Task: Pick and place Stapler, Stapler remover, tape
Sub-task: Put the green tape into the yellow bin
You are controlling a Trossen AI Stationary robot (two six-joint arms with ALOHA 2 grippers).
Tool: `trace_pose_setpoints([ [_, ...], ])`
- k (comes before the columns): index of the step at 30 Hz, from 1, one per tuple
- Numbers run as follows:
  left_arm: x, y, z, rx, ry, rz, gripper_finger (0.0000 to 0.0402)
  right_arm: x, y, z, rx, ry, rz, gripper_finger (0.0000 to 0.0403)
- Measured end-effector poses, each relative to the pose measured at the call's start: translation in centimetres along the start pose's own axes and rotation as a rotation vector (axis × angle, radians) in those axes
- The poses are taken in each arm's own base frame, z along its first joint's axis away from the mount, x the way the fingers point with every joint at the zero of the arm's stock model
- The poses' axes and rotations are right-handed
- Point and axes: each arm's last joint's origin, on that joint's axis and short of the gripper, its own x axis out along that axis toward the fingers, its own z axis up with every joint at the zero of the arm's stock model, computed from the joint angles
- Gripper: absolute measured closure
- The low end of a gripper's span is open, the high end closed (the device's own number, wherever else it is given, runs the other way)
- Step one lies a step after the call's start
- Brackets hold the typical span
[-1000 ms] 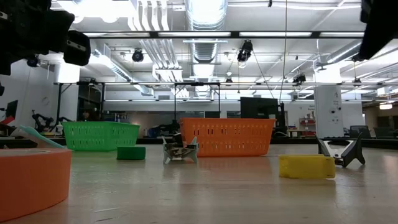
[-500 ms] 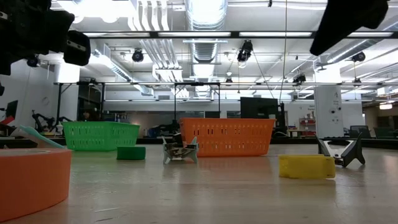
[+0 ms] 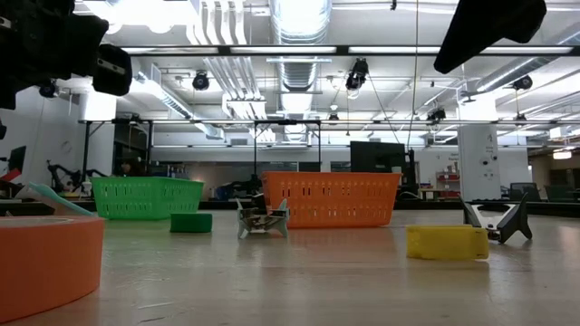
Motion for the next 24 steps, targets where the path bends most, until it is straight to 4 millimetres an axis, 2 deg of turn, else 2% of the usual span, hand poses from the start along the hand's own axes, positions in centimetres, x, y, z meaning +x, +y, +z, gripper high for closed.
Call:
trace_pose_setpoints([
  [4, 0.0, 0.0, 0.0, 0.0, 0.0, 0.0, 0.0378, 0.5, -0.3, 0.6, 0.019, 0.01, -0.01, 0.0394],
  [9, 0.0, 0.0, 0.0, 0.0, 0.0, 0.0, 0.0378, 1.3, -0.7, 1.3, -0.011, 0.116, 0.023, 0.0394],
  [12, 0.0, 0.0, 0.0, 0.0, 0.0, 0.0, 0.0378, 1.8, -0.8, 2.1, -0.059, 0.104, 0.039, 0.0394],
  [24, 0.0, 0.0, 0.0, 0.0, 0.0, 0.0, 0.0378, 4.4, -3.3, 5.4, -0.061, 0.117, -0.019, 0.0394],
])
